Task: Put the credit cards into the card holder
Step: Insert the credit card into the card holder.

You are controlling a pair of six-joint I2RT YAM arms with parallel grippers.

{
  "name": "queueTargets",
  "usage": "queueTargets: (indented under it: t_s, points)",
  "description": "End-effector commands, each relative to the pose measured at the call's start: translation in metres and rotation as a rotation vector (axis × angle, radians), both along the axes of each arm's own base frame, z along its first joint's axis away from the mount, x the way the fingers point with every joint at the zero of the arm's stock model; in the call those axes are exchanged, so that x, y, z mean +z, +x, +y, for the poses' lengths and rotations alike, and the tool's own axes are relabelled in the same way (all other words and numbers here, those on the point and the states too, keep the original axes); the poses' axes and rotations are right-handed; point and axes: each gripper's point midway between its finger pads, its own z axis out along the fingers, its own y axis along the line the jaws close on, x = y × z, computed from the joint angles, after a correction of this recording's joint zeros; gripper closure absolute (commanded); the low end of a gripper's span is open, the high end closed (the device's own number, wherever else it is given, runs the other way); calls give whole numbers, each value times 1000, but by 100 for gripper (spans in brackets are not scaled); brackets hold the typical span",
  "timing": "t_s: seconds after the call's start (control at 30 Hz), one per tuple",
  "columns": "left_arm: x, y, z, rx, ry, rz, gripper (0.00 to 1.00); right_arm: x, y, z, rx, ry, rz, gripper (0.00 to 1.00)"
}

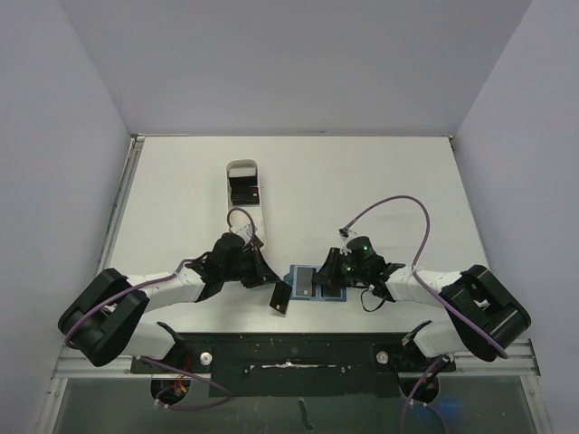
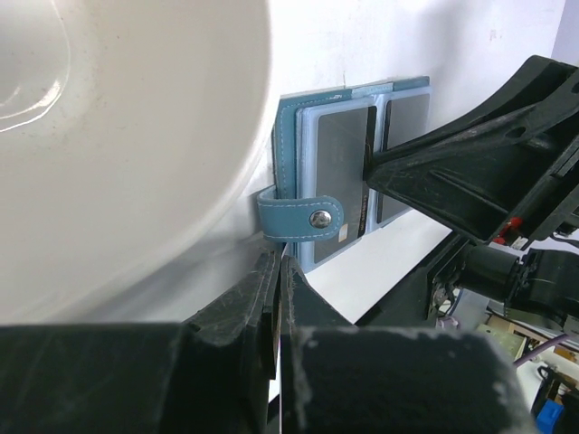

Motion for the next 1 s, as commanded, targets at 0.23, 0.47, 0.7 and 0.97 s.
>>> queueTargets:
  t_s: [0.23, 0.47, 0.7, 0.97]
  points:
    - [14, 4, -16, -30, -74, -40, 100, 6, 6, 8, 11, 7, -36, 83]
    - [32, 2, -25, -48, -156, -52, 100, 5, 6, 11, 19, 11, -28, 83]
    - [44, 4, -27, -44, -173, -73, 100, 11, 8, 9, 13, 5, -40, 75]
    - [59, 2, -36, -66, -232, -108, 100, 30, 9, 11, 15, 32, -76, 64]
